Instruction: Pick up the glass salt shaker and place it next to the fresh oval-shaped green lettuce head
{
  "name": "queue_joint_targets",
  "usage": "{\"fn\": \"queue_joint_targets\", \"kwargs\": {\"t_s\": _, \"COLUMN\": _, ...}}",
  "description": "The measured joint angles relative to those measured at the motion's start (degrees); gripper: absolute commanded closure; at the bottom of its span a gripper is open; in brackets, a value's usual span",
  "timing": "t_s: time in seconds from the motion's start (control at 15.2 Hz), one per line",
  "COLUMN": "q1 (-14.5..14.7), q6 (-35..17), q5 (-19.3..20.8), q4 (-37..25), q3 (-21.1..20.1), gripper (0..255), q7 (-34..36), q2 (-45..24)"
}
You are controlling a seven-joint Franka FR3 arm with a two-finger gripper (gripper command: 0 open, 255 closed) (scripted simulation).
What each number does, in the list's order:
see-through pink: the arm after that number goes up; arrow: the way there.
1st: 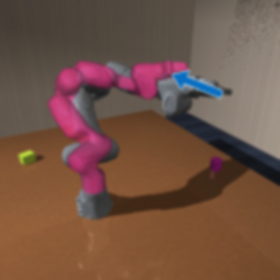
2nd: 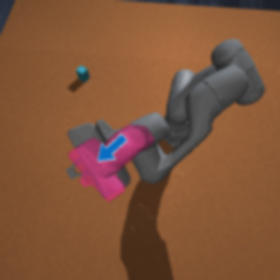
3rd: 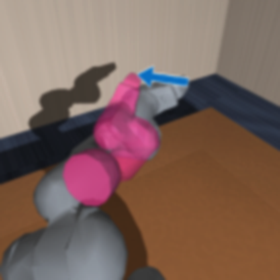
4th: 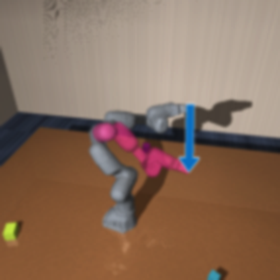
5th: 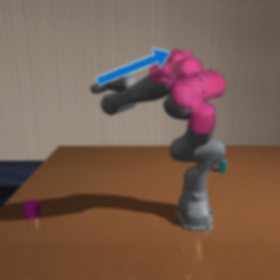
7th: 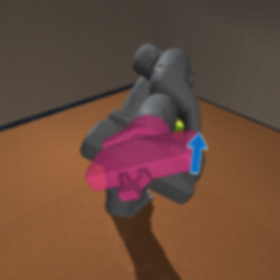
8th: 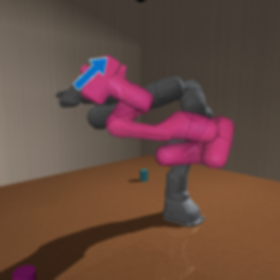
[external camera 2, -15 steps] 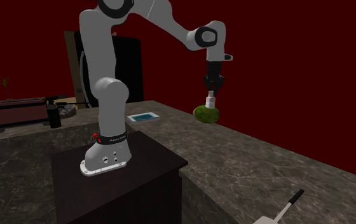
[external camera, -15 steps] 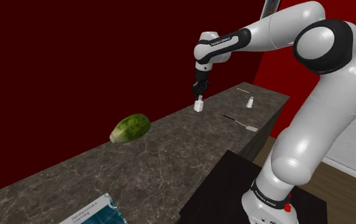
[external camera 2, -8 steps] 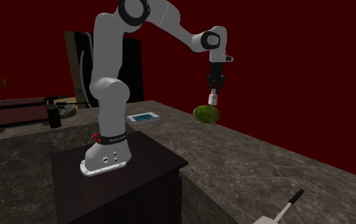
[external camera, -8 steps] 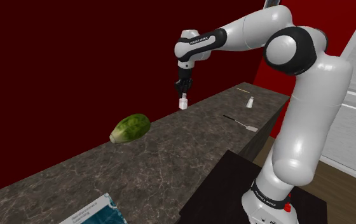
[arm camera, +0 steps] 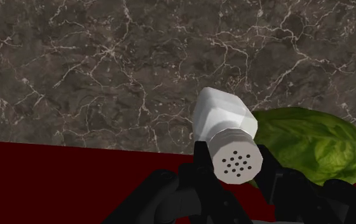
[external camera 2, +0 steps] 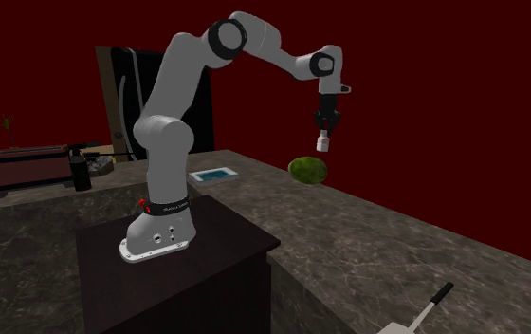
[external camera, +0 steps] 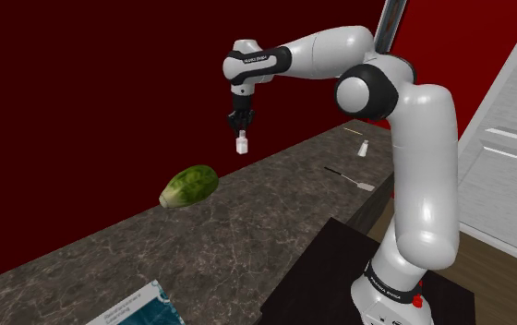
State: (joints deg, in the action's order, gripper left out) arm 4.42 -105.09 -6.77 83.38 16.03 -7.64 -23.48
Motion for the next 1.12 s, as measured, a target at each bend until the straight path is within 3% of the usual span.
{"fn": "queue_joint_targets", "kwargs": {"t_s": 0.13, "q1": -0.1, "q6": 2.0, "q5": -0.8, "q4": -6.1, "q3": -0.6, "gripper": 255, "q7": 1.0, "q2": -4.1}}
{"fn": "queue_joint_targets", "kwargs": {"t_s": 0.26, "q1": -0.1, "q6": 2.0, "q5": -1.0, "q4": -7.6, "q3": -0.8, "gripper": 255, "q7": 1.3, "q2": -5.7}}
{"fn": "queue_joint_targets", "kwargs": {"t_s": 1.12, "q1": 0.2, "q6": -6.7, "q5": -1.7, "q4": -0.6, "q3": -1.2, "gripper": 255, "q7": 0.7, "q2": -7.5}}
